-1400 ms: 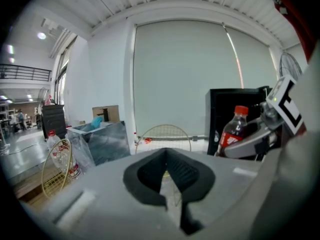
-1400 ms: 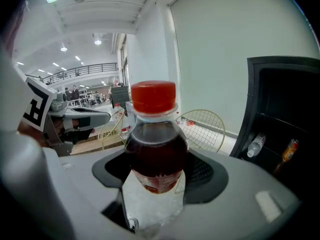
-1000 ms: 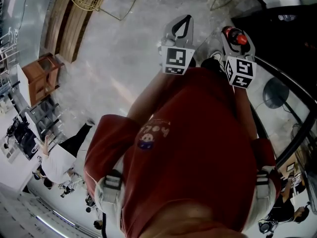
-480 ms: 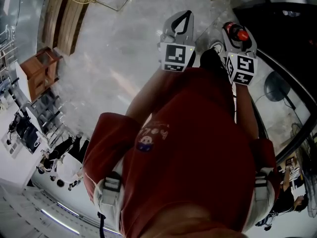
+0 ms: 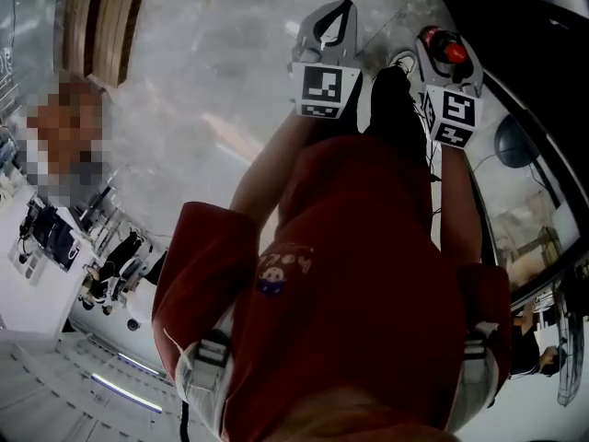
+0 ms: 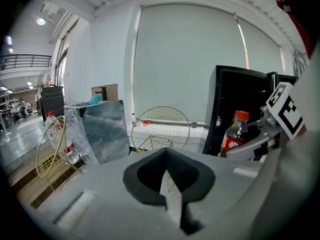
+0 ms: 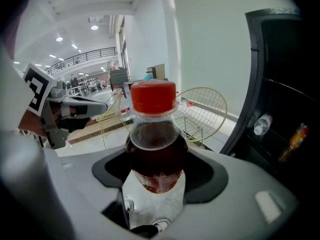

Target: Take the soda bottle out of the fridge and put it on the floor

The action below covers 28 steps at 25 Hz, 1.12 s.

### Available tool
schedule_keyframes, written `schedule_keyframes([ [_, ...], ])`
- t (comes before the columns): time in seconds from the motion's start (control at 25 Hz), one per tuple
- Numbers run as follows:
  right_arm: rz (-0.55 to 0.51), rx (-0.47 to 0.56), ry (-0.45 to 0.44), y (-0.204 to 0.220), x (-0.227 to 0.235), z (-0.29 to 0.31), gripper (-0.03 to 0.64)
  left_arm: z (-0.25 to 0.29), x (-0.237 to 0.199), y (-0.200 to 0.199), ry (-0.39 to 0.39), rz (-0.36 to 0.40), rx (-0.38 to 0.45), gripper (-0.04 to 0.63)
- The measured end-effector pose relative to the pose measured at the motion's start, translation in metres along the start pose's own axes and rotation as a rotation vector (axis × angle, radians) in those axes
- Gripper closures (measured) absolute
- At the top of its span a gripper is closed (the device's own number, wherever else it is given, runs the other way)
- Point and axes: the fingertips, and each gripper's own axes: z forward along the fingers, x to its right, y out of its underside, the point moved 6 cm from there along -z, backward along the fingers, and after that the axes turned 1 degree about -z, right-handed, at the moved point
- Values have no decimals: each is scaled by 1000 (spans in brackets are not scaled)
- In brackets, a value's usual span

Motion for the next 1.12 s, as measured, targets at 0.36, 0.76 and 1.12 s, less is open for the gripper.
schedule_keyframes([
  [0.36,28,-74,6,63,16,48,313,39,-1,74,-6,-41,-64,597],
  [0.76,32,-167,-8,156,25,127,313,85,-8,179,-24,-75,-76,597],
  [1.12,35,-208,-7,250,22,208,313,143,-29,289,9,-47,-75,597],
])
